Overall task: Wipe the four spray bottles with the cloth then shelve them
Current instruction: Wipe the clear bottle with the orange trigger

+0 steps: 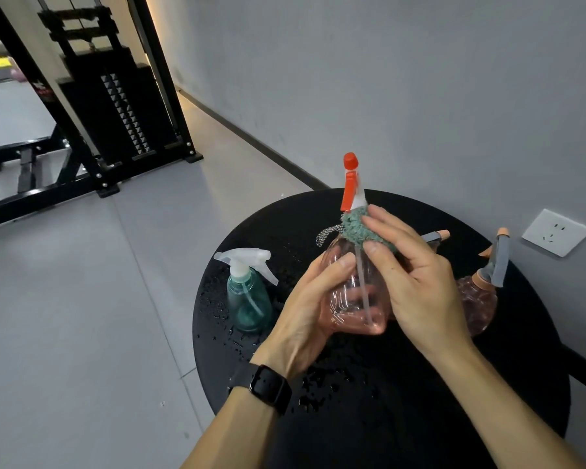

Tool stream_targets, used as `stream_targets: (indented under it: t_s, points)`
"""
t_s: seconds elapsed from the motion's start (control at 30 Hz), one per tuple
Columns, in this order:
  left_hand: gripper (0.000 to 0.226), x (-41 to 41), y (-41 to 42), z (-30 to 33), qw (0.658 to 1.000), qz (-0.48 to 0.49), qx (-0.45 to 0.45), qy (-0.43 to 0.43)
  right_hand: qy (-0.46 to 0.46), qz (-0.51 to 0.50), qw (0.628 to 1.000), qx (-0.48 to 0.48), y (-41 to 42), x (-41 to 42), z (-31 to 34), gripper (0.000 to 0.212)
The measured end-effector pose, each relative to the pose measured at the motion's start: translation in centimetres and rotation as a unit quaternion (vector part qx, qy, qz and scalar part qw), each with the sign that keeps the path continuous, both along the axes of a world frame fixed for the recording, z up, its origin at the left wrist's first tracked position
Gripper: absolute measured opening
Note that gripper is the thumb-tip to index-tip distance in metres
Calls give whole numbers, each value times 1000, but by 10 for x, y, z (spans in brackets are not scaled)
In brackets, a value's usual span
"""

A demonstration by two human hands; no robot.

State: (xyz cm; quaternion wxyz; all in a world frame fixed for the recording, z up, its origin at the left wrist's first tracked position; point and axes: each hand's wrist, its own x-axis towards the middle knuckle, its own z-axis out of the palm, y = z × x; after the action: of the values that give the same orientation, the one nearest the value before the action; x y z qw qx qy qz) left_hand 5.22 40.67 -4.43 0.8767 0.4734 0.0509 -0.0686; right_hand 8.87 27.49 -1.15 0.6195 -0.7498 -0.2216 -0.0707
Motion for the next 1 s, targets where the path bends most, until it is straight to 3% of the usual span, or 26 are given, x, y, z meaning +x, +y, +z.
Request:
stream_targets:
  t_s: [0.3, 0.53, 0.6, 0.7, 0.77, 0.9, 1.0]
  points:
    - [94, 6, 7, 0, 993, 77, -88, 12, -1, 27, 1000, -4, -1, -16, -14, 36]
    - [54, 5, 7, 2, 995, 58, -80, 4, -8, 39, 999, 11, -4, -22, -17, 35]
    - [56, 5, 6, 0, 996, 52, -68, -6, -5, 38, 999, 20, -5, -21, -15, 34]
    - [88, 7, 4, -3, 999, 44, -27, -12, 0, 31, 999, 35, -7, -16, -12, 36]
    - [97, 8, 3, -5, 999, 38, 9, -14, 3, 21, 999, 36, -8, -11, -9, 36]
    - [91, 5, -2, -4, 1000, 2, 20, -14, 30, 4, 996, 78, -11, -1, -4, 34]
    - [73, 3, -4, -1, 1000, -9, 10, -8, 26, -8, 995, 94, -11, 4, 0, 34]
